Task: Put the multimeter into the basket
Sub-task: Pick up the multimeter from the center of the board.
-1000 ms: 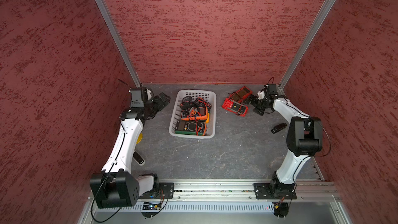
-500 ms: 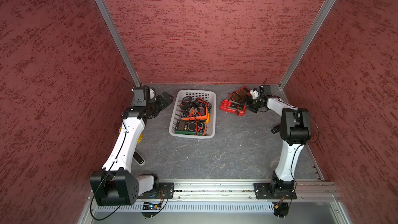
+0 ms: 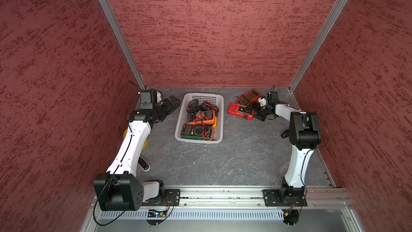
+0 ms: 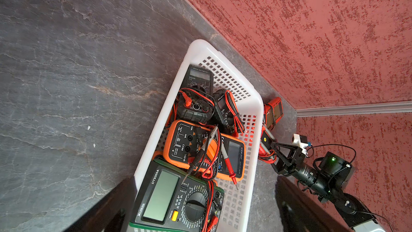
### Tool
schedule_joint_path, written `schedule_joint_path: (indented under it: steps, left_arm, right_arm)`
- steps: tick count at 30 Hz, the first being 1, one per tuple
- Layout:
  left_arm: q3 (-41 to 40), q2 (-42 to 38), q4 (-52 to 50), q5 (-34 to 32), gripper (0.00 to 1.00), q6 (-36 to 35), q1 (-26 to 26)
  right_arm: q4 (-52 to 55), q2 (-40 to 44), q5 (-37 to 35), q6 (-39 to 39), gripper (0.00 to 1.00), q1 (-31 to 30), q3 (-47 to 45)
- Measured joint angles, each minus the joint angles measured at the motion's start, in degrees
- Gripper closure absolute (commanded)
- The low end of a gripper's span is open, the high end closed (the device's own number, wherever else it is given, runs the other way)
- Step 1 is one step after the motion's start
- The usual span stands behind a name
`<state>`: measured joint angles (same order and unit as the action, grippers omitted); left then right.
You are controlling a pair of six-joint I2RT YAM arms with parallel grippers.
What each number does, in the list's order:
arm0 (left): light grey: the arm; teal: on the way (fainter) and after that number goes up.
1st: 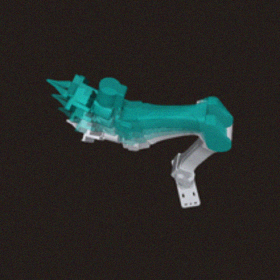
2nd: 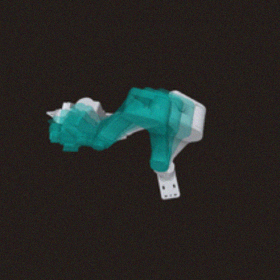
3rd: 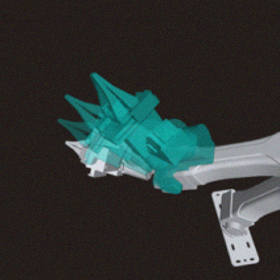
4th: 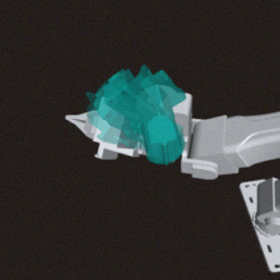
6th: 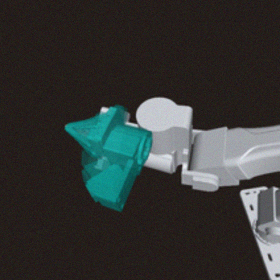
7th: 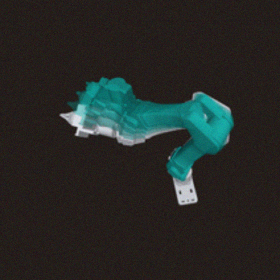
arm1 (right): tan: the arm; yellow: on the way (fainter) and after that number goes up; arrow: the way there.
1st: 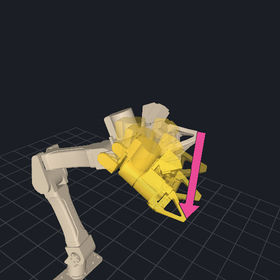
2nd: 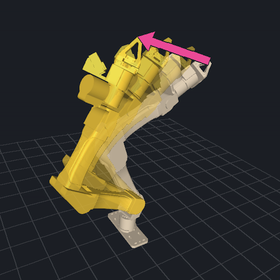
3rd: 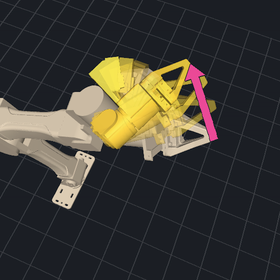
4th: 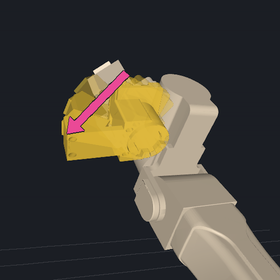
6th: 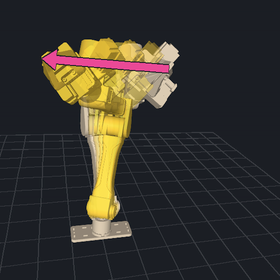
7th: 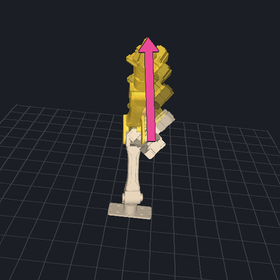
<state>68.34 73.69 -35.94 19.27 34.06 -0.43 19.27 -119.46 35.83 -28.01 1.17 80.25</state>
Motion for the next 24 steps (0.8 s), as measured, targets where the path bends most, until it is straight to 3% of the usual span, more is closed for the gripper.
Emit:
schedule_joint_path:
  steps: [13, 18, 24]
  left_arm:
    - [0.87, 0.39, 0.00, -0.04, 0.00, -0.02, 0.50]
    - [0.90, 0.39, -0.02, -0.13, 0.00, -0.02, 0.55]
    - [0.90, 0.39, -0.04, -0.26, 0.00, -0.02, 0.81]
  right_arm:
    - [-11.19, -0.22, 6.16, -8.48, 0.17, 0.07, -5.11]
    - [-13.90, -2.82, 8.26, -10.47, 0.42, -0.07, -4.22]
    - [-16.83, -3.58, 10.93, -12.76, 0.63, -0.39, -4.28]
